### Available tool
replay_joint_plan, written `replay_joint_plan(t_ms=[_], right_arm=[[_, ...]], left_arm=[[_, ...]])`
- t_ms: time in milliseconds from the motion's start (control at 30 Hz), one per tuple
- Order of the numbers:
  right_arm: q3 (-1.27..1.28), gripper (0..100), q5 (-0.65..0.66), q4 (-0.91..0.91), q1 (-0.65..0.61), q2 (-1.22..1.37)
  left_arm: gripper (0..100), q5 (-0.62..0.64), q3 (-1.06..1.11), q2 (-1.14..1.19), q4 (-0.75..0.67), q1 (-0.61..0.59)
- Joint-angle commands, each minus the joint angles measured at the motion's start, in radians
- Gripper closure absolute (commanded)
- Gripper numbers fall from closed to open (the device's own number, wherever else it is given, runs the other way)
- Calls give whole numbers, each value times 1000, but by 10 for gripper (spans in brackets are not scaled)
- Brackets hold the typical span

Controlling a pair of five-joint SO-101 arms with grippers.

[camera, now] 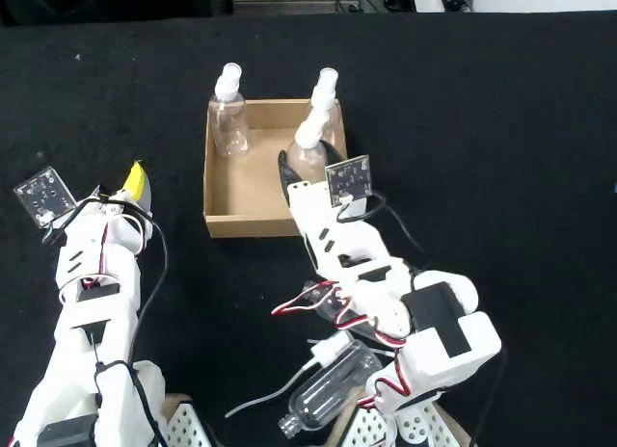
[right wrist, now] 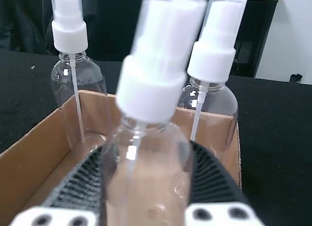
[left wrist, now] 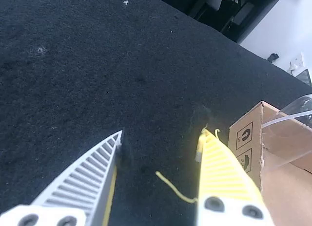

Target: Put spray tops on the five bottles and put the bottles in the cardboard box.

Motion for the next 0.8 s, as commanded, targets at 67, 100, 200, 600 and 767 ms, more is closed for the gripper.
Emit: replay_joint_plan(t_ms=[67, 100, 200, 600, 767], right_arm=[[-51, 818, 5, -28, 21, 1], [-45, 818, 5, -31, 21, 1], [-39, 818, 5, -31, 20, -2], [-36, 813, 6, -31, 20, -1], [-36, 813, 6, -31, 20, -1]], left_arm=[[780, 8, -4, -5, -25, 10], [780, 8, -4, -5, -25, 10], [780, 8, -5, -5, -25, 10], [780, 8, -5, -5, -25, 10], [780, 8, -5, -5, -25, 10]])
